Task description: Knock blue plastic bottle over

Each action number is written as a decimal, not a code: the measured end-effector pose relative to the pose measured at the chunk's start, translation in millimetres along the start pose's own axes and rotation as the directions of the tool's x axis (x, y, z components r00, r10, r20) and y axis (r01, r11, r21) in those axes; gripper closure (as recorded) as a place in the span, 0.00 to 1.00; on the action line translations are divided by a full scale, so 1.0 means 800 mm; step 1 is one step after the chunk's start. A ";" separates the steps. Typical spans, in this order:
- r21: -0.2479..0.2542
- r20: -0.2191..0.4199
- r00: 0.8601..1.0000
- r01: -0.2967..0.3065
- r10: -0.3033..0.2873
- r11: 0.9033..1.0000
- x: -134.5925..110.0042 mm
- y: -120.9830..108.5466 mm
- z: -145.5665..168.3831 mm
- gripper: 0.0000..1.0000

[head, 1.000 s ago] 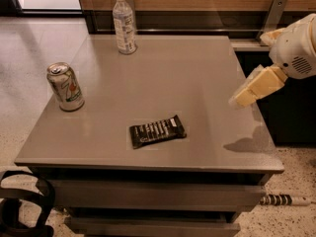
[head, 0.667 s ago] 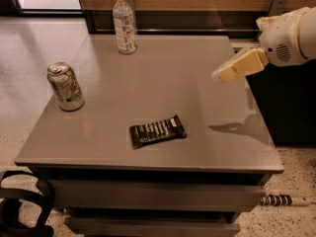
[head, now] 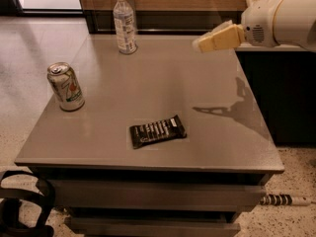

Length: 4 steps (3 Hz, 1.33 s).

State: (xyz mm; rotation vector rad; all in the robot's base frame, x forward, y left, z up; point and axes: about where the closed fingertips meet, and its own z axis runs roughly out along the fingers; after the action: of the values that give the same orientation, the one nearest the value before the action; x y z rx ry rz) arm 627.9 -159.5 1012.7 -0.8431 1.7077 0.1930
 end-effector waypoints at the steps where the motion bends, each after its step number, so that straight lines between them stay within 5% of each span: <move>1: 0.000 -0.003 1.000 0.002 -0.002 1.000 0.000 0.000 -0.001 0.00; 3: -0.038 0.026 1.000 -0.017 0.018 0.999 -0.009 -0.004 0.061 0.00; 4: -0.067 0.109 0.990 -0.087 0.094 0.994 -0.006 -0.001 0.117 0.00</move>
Offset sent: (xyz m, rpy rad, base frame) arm 0.0239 0.0133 -0.0003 0.0094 0.0034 0.0510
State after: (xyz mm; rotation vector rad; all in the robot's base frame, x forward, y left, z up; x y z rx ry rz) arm 701.7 -108.1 987.0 -0.7863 1.6426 0.3498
